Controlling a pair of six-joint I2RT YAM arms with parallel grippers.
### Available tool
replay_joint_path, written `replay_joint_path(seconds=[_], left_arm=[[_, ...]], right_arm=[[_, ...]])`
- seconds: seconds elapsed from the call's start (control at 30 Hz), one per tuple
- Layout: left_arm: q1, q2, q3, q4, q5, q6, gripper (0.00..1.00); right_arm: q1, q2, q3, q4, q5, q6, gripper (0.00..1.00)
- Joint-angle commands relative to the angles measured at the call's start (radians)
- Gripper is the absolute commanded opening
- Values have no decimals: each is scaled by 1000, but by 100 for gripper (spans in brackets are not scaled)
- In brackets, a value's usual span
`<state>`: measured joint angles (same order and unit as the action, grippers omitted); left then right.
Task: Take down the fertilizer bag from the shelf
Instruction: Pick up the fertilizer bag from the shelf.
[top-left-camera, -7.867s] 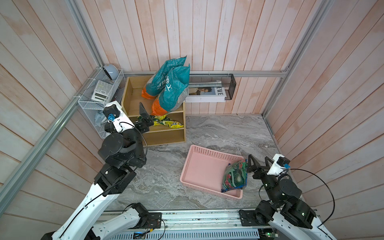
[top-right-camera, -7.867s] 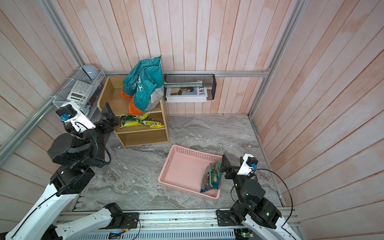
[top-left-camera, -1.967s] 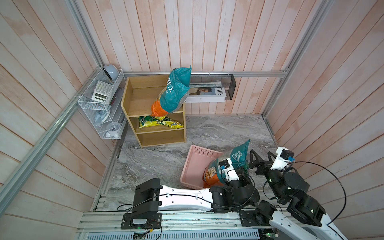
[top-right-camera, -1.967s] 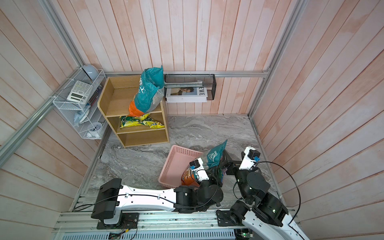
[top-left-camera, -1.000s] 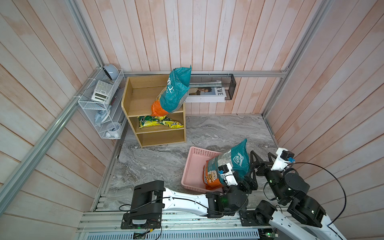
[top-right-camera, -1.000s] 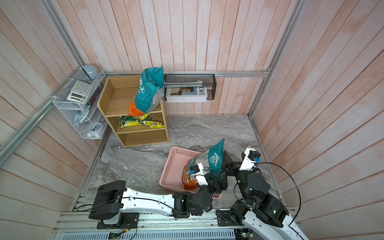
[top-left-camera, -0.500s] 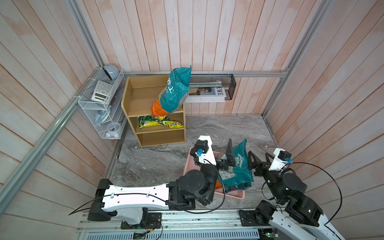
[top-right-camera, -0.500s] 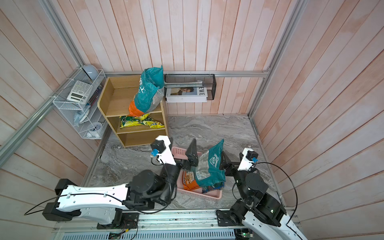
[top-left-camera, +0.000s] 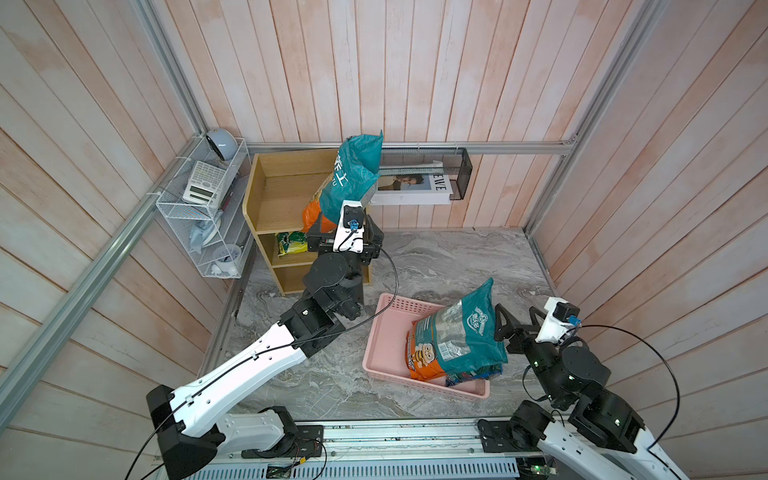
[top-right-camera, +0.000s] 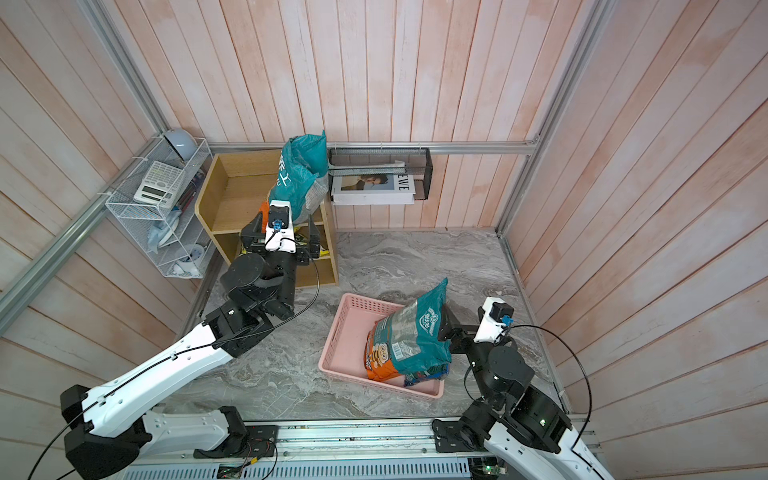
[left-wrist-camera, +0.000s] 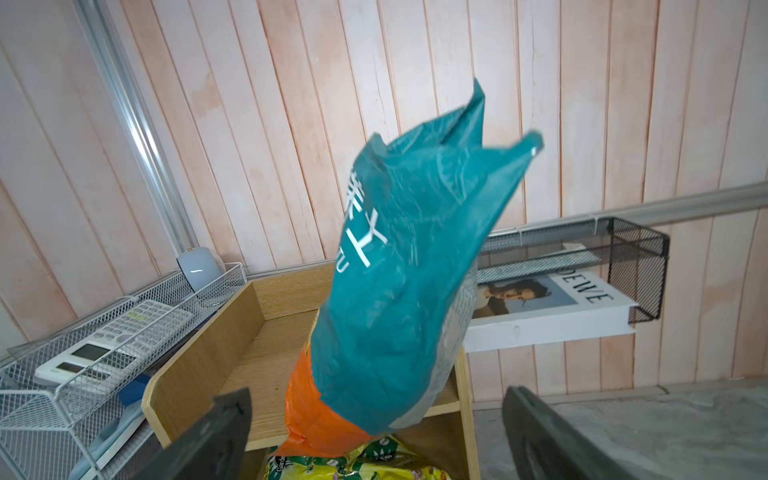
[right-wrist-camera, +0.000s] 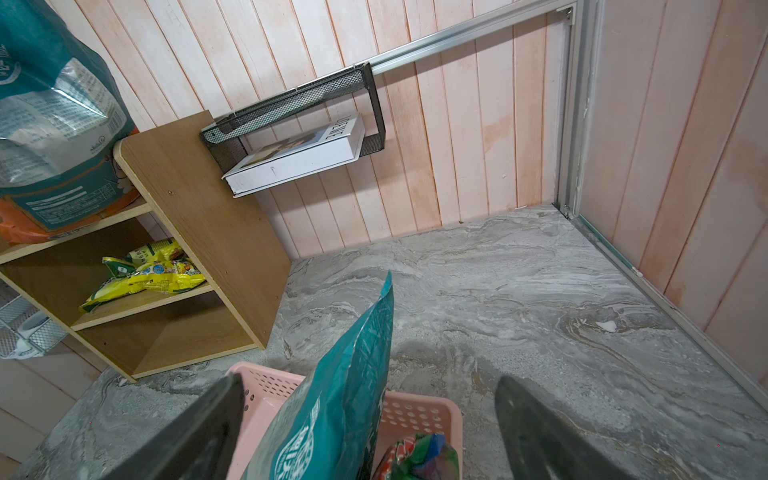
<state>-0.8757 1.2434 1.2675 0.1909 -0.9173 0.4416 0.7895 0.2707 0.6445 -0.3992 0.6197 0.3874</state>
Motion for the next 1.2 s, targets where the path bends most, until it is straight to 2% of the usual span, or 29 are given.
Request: replay_joint_path(seconds=[0.0, 0.07, 0.2, 0.27, 0.37, 0.43, 0.57, 0.63, 0.77, 1.0, 1.17], left_arm=[[10, 68, 47, -65, 98, 27, 100], [1, 98, 92, -93, 98, 33, 100], [-1, 150, 160, -41, 57, 173, 100], [-1, 171, 169, 48, 5, 253, 100], [-18, 151, 90, 278, -31, 377, 100], [-19, 77, 8, 359, 0, 341, 100], [-27, -27, -48, 339, -13, 364, 100], [-15, -91, -87, 331, 38, 349, 100], [38, -84, 20, 78, 102, 223, 100], [136, 18, 181, -106, 202, 126, 100], [221, 21, 247, -264, 338, -2, 100]], right_arm=[[-1, -24, -12, 0, 11, -25, 98], [-1, -21, 3, -11, 14, -33, 98], [-1, -29, 2, -8, 14, -31, 98], [-1, -31, -3, 0, 3, -30, 98], [-1, -20, -11, 12, 2, -30, 98], [-1, 1, -15, 27, -4, -31, 98], [-1, 51, -20, 50, -13, -40, 98], [-2, 70, -18, 62, -22, -43, 98], [-1, 81, -25, 80, -37, -36, 98], [-1, 80, -60, 90, -38, -16, 98], [-1, 133, -45, 110, -80, -10, 98]])
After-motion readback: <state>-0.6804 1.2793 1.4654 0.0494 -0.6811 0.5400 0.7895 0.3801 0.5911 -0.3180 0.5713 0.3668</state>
